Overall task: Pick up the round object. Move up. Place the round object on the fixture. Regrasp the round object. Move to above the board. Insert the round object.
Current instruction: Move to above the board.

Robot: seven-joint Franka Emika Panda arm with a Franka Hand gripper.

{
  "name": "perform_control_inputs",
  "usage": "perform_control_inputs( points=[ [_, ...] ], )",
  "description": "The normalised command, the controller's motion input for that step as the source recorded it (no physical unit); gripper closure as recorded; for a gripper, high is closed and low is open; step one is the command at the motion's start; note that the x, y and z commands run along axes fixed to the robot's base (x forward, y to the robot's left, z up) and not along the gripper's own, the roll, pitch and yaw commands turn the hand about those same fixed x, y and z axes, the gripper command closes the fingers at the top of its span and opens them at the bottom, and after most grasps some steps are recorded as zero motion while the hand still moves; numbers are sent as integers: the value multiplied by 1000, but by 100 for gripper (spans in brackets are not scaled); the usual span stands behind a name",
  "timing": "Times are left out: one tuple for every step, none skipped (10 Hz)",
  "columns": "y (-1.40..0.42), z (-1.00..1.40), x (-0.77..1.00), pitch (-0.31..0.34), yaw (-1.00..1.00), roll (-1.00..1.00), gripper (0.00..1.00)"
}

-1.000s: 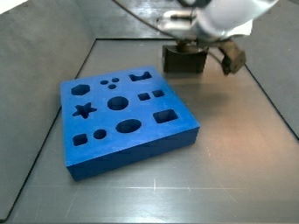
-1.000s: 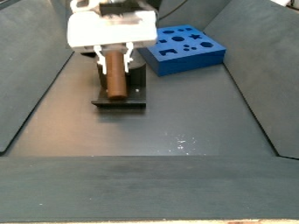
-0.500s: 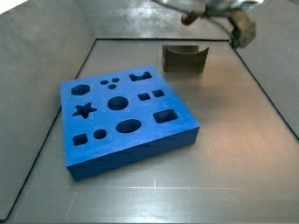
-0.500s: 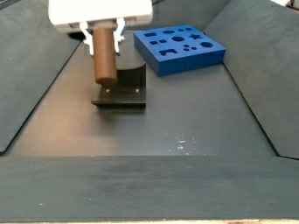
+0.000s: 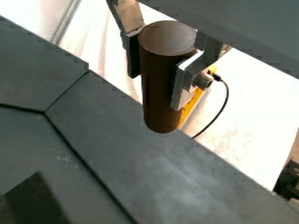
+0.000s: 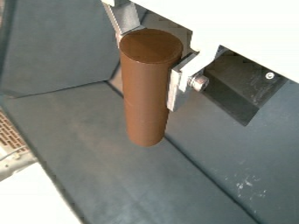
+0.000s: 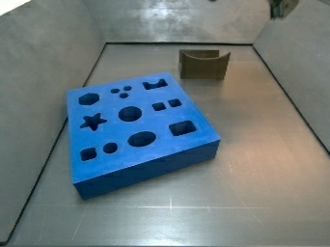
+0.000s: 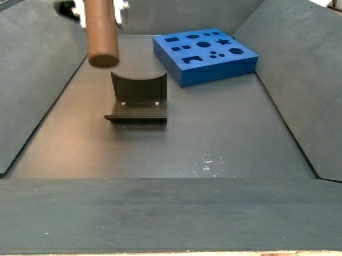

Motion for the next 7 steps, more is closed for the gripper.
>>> perform_control_inputs(
  points=[
    [153,1000,137,76,149,-69,100],
    [143,1000,135,74,136,-73,100],
    [122,1000,124,74,108,-76,100],
    [111,1000,121,74,99,-78,100],
    [92,1000,109,89,84,-81,100],
    [78,1000,102,103,78,-81,100],
    [59,939,97,127,71,-90,100]
  ],
)
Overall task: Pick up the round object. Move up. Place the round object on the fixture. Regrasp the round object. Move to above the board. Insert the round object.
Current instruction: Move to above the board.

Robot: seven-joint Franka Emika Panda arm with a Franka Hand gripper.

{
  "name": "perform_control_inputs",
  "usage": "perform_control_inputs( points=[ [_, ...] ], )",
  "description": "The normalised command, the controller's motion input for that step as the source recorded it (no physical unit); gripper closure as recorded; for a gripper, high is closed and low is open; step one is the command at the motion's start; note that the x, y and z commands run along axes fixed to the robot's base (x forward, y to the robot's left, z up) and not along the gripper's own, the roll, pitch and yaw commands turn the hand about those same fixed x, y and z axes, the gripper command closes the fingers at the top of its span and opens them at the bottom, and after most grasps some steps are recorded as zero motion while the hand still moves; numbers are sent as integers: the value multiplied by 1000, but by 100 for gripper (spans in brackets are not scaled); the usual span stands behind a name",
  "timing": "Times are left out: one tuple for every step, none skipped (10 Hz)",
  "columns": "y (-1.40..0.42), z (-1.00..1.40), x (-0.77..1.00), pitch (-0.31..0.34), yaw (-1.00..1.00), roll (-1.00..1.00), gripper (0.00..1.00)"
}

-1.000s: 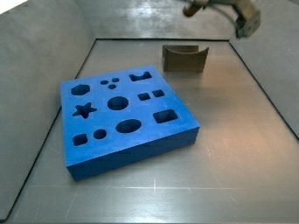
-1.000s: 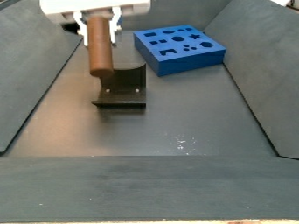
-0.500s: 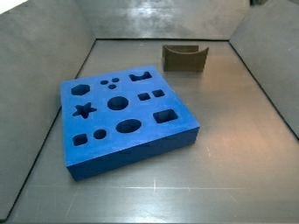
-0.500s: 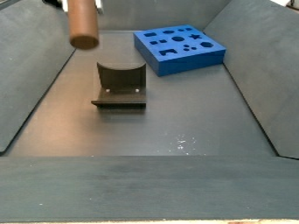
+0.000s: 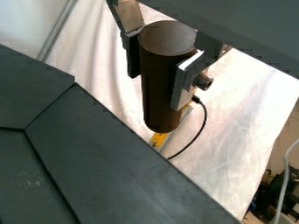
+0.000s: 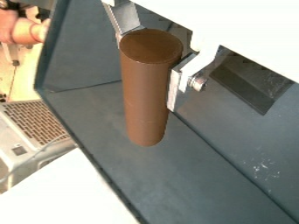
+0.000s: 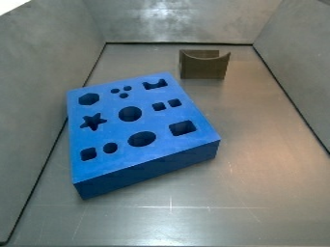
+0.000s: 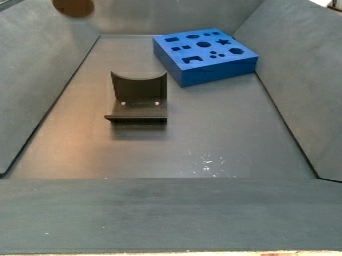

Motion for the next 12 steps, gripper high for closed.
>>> perform_control_inputs(
  points=[
    [44,834,82,143,72,-92,100],
    [16,619,59,165,77,-100,100],
    [3,459,46,176,82,-104,100],
    [-9,310,35,186,93,-103,100],
    [-1000,-388,-518,-68,-58,-1000,100],
    [-1000,-401,-523,-80,-58,-1000,100],
    [-1000,-397,-535,-93,-55,-1000,100],
    [-1000,-400,-553,-101,-53,-1000,100],
    [-1000,-402,-553,-109,-53,-1000,100],
    [-1000,-402,-562,-113,-54,-1000,100],
    [-1000,-400,-569,-115,-53,-1000,100],
    [-1000,-400,-579,-119,-53,-1000,100]
  ],
)
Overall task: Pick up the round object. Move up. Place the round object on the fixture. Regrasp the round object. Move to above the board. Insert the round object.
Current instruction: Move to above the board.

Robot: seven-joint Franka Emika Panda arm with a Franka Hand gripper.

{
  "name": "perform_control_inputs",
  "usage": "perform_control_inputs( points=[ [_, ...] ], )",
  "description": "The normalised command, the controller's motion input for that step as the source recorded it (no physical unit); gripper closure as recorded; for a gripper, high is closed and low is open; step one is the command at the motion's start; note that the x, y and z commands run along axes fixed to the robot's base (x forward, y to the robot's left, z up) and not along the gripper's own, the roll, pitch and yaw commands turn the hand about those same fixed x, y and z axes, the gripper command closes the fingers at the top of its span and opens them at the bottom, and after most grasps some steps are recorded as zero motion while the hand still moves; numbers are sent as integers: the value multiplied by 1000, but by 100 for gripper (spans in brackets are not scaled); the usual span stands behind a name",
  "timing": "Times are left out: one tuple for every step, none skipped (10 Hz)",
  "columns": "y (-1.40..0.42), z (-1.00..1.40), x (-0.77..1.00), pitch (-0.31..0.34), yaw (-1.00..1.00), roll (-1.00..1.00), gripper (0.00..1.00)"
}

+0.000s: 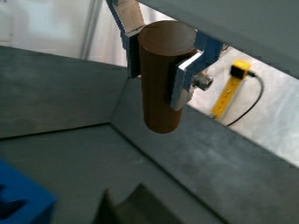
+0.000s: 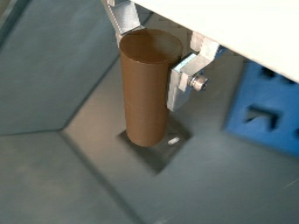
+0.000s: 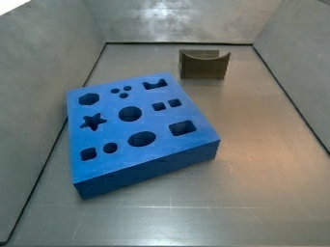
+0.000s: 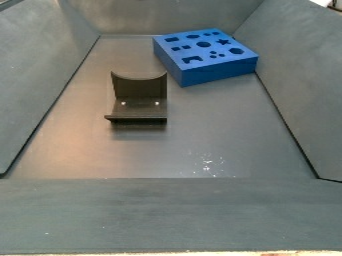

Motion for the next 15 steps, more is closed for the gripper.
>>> perform_control_inputs(
  points=[
    [-1000,-398,-586,-123,-53,-1000,100],
    [-1000,-397,-604,-130,-51,-1000,100],
    [-1000,-396,-618,-137,-52,-1000,100],
    [-1000,-394,-630,-139,-44,-1000,100],
    [-989,-388,-668,-154,-46,-1000,100],
    [-767,-295,-537,-161,-47,-1000,100],
    [-369,-133,-299,-163,-46,-1000,100],
    [-196,-71,-191,-158,-49,-1000,100],
    [-81,-34,-125,-152,-49,-1000,100],
    [-46,-19,-101,-154,-51,-1000,100],
    [-4,-4,-81,-157,-50,-1000,100],
    [11,-1,-67,-166,-47,-1000,100],
    [27,8,-58,-171,-37,-1000,100],
    [29,7,-53,-138,-21,-793,100],
    [30,9,-51,-100,-12,-531,100]
  ],
)
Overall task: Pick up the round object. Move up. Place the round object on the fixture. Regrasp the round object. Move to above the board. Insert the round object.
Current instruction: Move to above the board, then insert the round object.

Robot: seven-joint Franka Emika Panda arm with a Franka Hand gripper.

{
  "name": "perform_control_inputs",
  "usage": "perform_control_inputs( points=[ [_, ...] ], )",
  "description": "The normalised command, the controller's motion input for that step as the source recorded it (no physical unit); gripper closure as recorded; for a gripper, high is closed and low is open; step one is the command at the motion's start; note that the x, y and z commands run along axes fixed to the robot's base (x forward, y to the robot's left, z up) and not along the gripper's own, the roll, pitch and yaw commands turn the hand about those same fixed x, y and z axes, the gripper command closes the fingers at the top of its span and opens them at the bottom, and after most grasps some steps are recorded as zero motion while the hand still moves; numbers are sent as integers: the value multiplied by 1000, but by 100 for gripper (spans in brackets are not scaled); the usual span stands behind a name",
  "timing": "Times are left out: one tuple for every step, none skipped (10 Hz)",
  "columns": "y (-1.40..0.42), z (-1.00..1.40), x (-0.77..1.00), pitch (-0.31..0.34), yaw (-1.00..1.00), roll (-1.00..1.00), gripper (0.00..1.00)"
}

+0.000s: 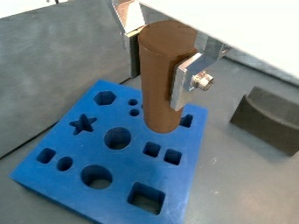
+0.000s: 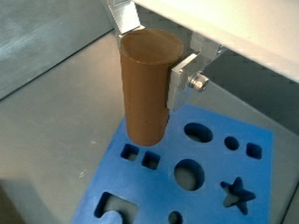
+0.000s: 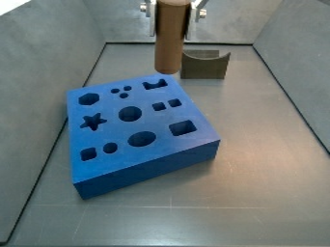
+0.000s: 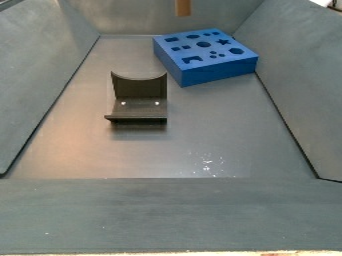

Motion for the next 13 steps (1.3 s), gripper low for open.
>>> perform_control_inputs(
  points=[
    [25,8,-45,-77,-12,-384,100],
    [0,-109,0,0,0,-257,100],
    [0,-180,0,-11,0,-354,100],
    [0,-114,0,0,0,-240,100],
    [0,-20,0,0,0,-71,100],
    [23,-126,0,0,0,-234,100],
    [246,-197,-240,-74,-71,-983,100],
    [229,-111,-320,-109,-94,-1000,100],
    [31,-109,-46,-100,0,-403,100],
    [0,0,-11,-11,6,-43,100],
    [0,-111,-69,-9,0,-26,100],
    [-43,-689,-337,20,0,-249,100],
    [-14,-829,-489,60,23,-300,100]
  ],
)
